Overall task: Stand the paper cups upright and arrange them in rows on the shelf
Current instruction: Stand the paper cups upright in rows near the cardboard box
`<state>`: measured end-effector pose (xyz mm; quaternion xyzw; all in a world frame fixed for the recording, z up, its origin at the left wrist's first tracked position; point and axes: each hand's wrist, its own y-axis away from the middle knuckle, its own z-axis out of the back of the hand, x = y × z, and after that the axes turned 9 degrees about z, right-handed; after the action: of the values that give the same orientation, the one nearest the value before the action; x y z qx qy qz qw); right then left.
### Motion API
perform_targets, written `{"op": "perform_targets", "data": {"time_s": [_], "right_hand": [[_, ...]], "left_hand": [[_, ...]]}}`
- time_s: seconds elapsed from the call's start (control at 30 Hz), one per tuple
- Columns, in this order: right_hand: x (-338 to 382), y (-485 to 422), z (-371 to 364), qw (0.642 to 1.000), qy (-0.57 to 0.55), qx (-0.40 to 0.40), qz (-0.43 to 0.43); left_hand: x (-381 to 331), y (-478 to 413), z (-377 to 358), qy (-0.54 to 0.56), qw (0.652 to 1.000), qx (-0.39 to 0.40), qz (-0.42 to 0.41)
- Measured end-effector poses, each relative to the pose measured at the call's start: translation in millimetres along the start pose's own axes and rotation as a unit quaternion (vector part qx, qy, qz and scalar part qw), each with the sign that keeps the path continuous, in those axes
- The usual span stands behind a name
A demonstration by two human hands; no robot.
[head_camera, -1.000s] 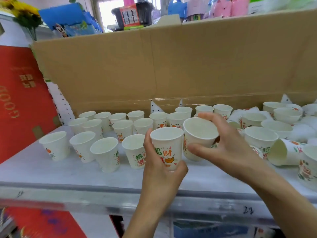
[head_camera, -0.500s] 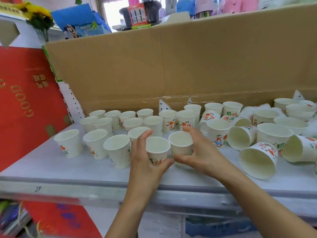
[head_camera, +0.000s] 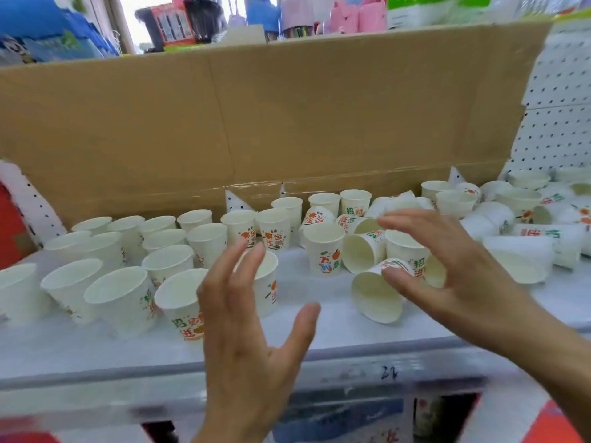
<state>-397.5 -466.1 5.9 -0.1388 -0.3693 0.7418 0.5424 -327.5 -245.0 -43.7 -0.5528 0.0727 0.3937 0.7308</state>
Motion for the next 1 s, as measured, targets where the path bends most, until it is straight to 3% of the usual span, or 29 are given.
{"op": "perform_targets", "data": {"time_s": [0.07,0.17,0.23,0.33,0.47,0.57,0.67,0.83,1.0], "right_hand": [[-22,-4,19,0.999,0.016,0.023,-0.017],[-56,-15,34,0.984,0.043,0.168,-0.041],[-74,-27,36,0.959,0.058,0.273,-0.048],[-89,-45,30,0.934,0.068,0.350,-0.037],[-95,-55,21,0.919,0.085,0.384,-0.023],[-97,-54,17,0.924,0.114,0.365,0.007],[-93,-54,16,0.928,0.098,0.359,0.017],[-77,-47,22,0.919,0.014,0.391,0.042],[-68,-46,24,0.911,0.021,0.407,0.071]], "left_hand": [[-26,3,-27,0.033,0.995,0.089,0.016],[-50,1,-66,-0.013,0.979,0.188,0.078],[-57,-1,-86,-0.053,0.967,0.225,0.109],[-62,-2,-104,-0.081,0.961,0.235,0.123],[-63,-2,-102,-0.096,0.962,0.223,0.128],[-60,-13,-76,-0.110,0.957,0.215,0.163],[-55,-31,-45,-0.170,0.954,0.212,0.129],[-54,-54,-27,-0.270,0.889,0.365,0.056],[-51,-66,-33,-0.309,0.871,0.381,-0.024]]}}
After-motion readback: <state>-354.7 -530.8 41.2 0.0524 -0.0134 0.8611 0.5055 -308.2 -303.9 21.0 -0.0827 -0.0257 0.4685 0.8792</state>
